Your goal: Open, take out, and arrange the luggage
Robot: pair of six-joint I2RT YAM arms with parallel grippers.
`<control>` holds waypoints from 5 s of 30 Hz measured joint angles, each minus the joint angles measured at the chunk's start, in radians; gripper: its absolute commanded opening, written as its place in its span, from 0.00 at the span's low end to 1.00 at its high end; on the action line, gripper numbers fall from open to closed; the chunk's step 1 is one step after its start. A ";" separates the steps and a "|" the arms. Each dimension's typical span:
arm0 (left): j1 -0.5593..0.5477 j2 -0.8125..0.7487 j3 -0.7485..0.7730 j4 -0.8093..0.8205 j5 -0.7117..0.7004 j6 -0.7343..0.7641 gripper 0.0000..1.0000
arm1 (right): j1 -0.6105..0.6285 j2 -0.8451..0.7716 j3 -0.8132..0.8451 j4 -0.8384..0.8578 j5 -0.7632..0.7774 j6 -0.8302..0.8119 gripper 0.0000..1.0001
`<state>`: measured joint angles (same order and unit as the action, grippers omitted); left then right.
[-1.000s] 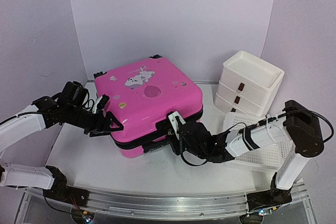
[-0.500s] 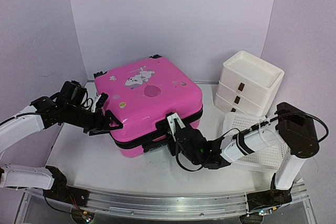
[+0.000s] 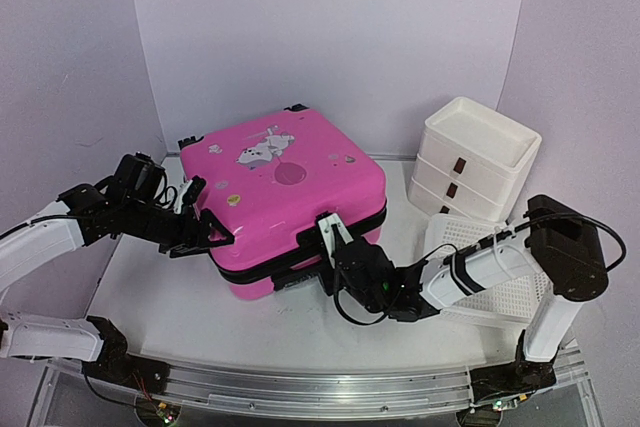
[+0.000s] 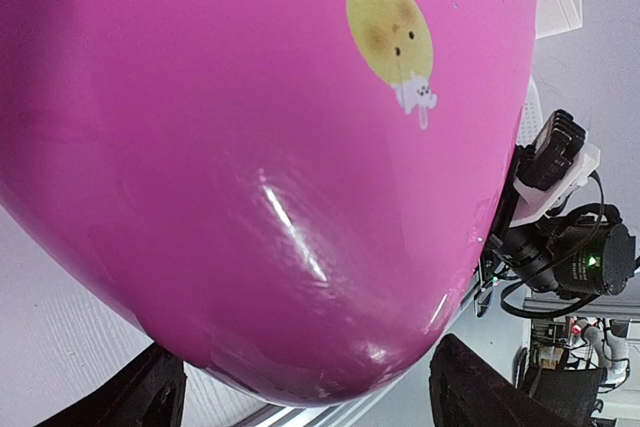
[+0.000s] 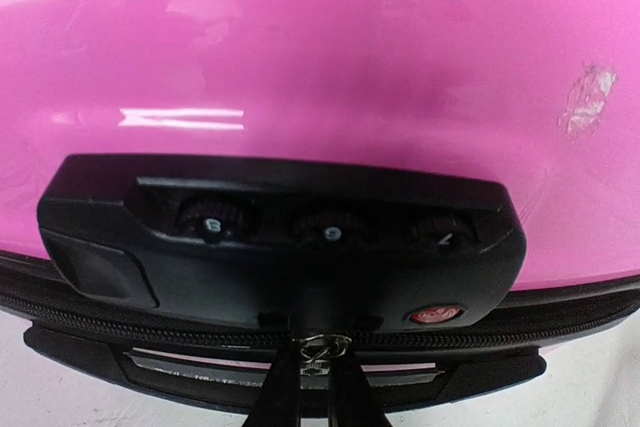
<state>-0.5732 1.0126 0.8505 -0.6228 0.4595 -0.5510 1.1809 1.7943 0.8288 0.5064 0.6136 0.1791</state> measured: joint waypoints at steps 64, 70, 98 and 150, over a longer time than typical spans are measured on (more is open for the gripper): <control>0.456 0.808 0.781 0.061 -0.079 0.491 0.83 | -0.344 -0.192 -0.056 -0.225 -0.711 0.313 0.41; 0.448 0.619 0.533 0.160 -0.096 0.438 0.82 | -0.452 -0.208 0.074 -0.455 -0.748 0.255 0.43; 0.332 0.107 0.081 0.211 -0.128 0.184 0.84 | -0.719 -0.134 0.217 -0.660 -1.165 -0.407 0.62; 0.318 0.076 0.071 0.186 -0.132 0.157 0.84 | -0.640 -0.212 -0.114 -0.302 -1.278 -0.185 0.59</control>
<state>-0.2554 1.0889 0.9218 -0.4370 0.3279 -0.3939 0.5407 1.5826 0.7151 0.2047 -0.6643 -0.0055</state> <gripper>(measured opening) 0.838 0.429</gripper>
